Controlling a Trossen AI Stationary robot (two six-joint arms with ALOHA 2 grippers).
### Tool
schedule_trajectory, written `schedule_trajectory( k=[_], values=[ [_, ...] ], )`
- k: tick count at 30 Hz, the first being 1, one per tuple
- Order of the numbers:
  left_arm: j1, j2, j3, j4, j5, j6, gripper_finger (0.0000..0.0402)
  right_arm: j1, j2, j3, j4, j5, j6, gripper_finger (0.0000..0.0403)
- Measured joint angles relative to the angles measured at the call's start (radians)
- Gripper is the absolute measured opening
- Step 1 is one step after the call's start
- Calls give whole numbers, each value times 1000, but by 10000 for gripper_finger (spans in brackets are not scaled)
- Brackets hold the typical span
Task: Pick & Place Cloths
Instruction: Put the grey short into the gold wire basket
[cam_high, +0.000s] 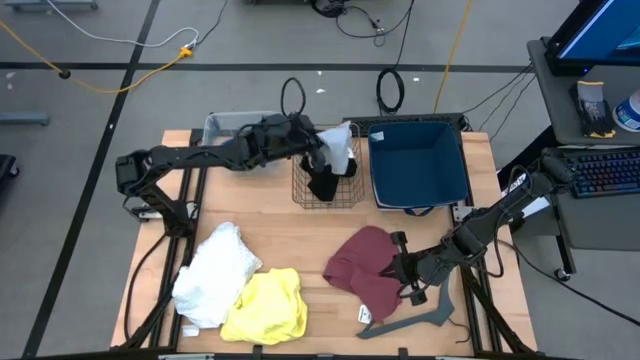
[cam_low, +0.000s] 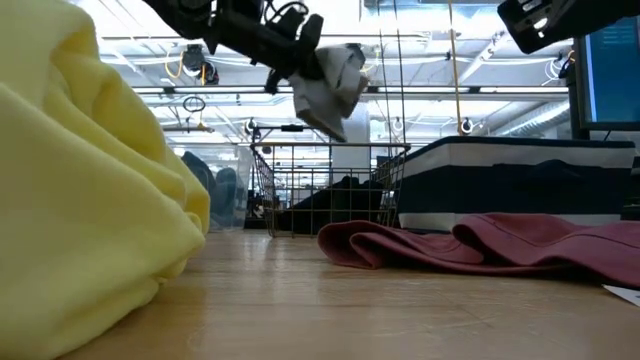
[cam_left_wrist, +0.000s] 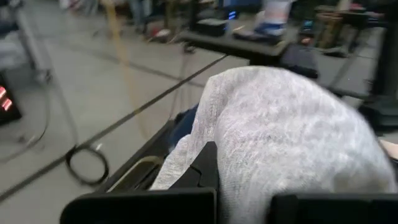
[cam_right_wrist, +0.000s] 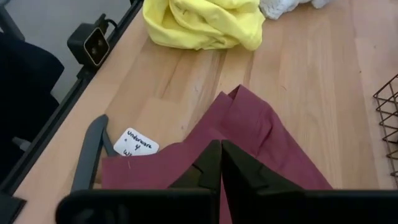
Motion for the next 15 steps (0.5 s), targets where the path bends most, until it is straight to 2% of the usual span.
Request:
schedule_trajectory(
  k=[7,15],
  values=[
    [49,12,0,-97,-22,-111,2,-1,0,0,-4,0,-3,3],
    [45,73,0,-103,-39,-117,3,-1,0,0,-3,0,-1,1]
  ],
)
